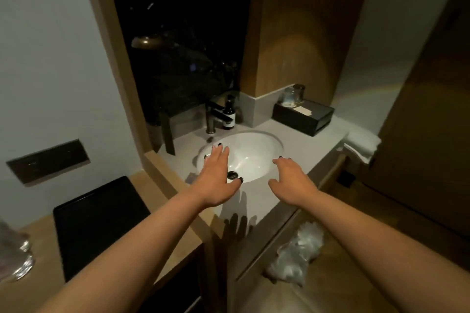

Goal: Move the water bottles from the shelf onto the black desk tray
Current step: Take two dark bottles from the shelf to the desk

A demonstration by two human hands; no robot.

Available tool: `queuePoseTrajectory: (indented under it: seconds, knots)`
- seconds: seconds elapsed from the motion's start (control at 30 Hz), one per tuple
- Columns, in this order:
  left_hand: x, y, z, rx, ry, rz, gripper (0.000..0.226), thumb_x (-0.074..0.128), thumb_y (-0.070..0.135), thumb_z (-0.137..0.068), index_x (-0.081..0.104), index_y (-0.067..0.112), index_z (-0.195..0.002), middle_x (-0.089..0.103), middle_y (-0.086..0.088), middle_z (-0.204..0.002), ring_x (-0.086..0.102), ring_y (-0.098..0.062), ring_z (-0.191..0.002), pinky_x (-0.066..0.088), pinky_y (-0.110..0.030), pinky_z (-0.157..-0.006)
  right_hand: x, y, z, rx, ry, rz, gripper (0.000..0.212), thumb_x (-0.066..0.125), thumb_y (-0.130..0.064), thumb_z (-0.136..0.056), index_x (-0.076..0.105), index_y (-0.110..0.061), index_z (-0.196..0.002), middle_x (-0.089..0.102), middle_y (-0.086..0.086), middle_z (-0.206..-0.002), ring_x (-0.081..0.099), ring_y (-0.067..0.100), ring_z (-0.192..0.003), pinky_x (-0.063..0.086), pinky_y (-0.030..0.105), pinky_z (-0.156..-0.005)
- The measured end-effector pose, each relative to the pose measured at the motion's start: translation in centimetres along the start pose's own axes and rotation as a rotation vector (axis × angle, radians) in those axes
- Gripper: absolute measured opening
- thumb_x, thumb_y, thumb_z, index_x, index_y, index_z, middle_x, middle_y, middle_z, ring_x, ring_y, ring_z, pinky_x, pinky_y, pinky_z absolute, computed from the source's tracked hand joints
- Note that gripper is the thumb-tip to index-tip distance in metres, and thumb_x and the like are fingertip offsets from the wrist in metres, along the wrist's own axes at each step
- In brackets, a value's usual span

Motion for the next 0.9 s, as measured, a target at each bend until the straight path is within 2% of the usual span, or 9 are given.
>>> queuePoseTrajectory:
  seconds: [0.1, 0.33, 0.53, 0.9]
  knots:
    - [2.2, 4.8, -1.9, 0.086, -0.066, -0.005, 0.084, 0.053, 0.039, -0.094, -0.001, 0.015, -0.154, -0.01, -0.005, -0.163, -0.011, -0.022, -0.149, 0.001, -0.038, -0.119, -2.8, 4.4, 1.4, 0.049, 0.027, 0.006, 0.064, 0.049, -0.024, -0.092, 0.024, -0.012, -0.149, 0.023, 0.008, -0.157, 0.014, 0.024, -0.146, 0.02, 0.039, -0.118]
    - [7.6, 12.8, -6.1, 0.256, -0.214, 0.058, 0.084, 0.052, 0.036, -0.095, -0.004, 0.015, -0.154, -0.013, -0.004, -0.162, -0.014, -0.019, -0.148, 0.002, -0.033, -0.118, -7.4, 13.7, 4.2, 0.221, 0.131, 0.027, 0.066, 0.053, -0.033, -0.089, 0.029, -0.012, -0.147, 0.028, 0.008, -0.154, 0.019, 0.025, -0.145, 0.026, 0.04, -0.116]
    - [12.3, 16.7, -10.0, 0.348, -0.312, 0.101, 0.085, 0.053, 0.035, -0.094, -0.003, 0.015, -0.154, -0.01, -0.004, -0.163, -0.015, -0.018, -0.148, 0.004, -0.035, -0.118, -8.8, 19.5, 4.6, 0.345, 0.168, 0.026, 0.068, 0.054, -0.033, -0.092, 0.023, -0.014, -0.149, 0.022, 0.004, -0.158, 0.012, 0.02, -0.147, 0.022, 0.038, -0.118]
    - [19.3, 20.9, -24.3, 0.423, -0.421, 0.102, 0.082, 0.053, 0.036, -0.095, -0.001, 0.019, -0.154, -0.005, -0.001, -0.163, -0.008, -0.02, -0.149, 0.012, -0.042, -0.119, -10.2, 28.1, -5.9, 0.46, 0.184, 0.009, 0.068, 0.053, -0.034, -0.092, 0.023, -0.016, -0.15, 0.02, 0.002, -0.158, 0.011, 0.019, -0.148, 0.02, 0.037, -0.119]
Point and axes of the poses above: each hand's wrist, its own z-axis away from the middle knuckle, its own x-axis out of the palm, y = z × x, the point moved 5 cm from there along -z, towards the middle knuckle
